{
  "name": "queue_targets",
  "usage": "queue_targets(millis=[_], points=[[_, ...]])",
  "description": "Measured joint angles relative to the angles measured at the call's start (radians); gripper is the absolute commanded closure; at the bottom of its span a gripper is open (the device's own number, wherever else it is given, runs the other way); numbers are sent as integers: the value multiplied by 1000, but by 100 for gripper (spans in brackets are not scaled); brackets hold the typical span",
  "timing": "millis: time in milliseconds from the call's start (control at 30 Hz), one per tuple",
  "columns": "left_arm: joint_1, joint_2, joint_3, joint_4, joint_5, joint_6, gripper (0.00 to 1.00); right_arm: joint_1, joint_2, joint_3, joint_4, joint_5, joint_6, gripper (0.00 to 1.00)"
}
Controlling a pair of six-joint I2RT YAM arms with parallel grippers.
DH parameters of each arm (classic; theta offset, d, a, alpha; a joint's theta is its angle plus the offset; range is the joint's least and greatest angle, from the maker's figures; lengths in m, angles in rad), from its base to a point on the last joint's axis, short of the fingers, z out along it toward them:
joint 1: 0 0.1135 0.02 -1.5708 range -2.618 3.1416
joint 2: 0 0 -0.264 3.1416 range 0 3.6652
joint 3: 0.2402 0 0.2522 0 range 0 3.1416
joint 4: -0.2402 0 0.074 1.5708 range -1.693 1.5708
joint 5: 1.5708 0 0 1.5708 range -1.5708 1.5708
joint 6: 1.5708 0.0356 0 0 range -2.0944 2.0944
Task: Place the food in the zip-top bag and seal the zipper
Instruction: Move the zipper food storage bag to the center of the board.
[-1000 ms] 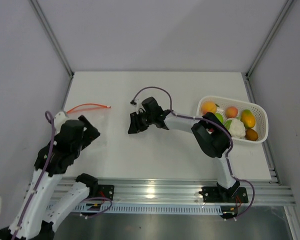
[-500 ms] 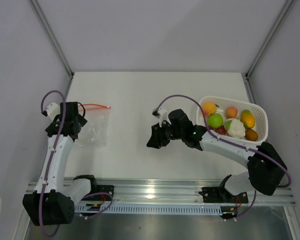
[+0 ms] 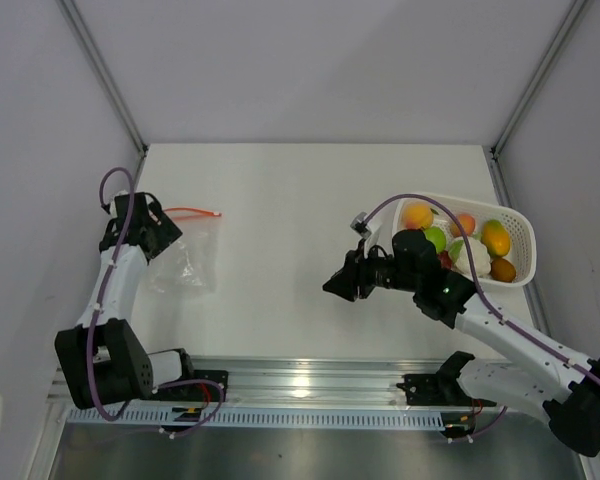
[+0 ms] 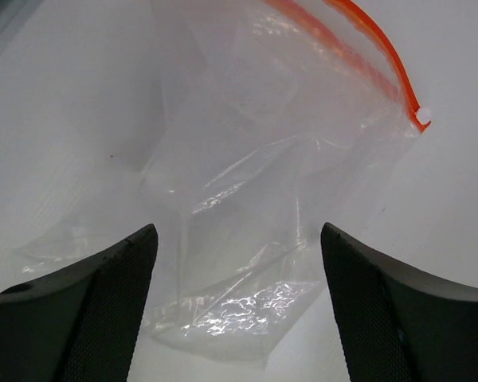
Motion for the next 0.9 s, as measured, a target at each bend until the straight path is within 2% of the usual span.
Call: queue_targets(millis=[33,133,200,233,300,333,433,533,600,767,900], points=[[0,23,0,11,25,3,22,-9,-12,-2,-5,0,0,56],[0,89,0,35,96,14,44,-29,-28,-3,-30,0,0,56],[0,118,0,43,135,22,49,-35,-32,-4,-44,0,0,56],[-3,126,-2,48,153,26,55,-38,-35,-6,-53,0,0,56],[-13,128,-6,55,183,33,58,-45,-48,-13,-70,1,0,56],[-21,128,-6,57,192,37,66,-47,-55,-18,-78,1,0,56],[-75,128,-6,61,211,61,81,-54,-67,-28,-90,1,1,56],[-161,137,13,50,228,97,91,-57,-68,-31,-106,9,5,56],[-230,146,31,47,246,126,94,-62,-69,-31,-123,23,9,54],[-414,147,47,43,312,209,94,-109,-58,-31,-178,54,35,39],[-540,146,50,36,399,277,83,-177,-6,-25,-226,64,51,1]])
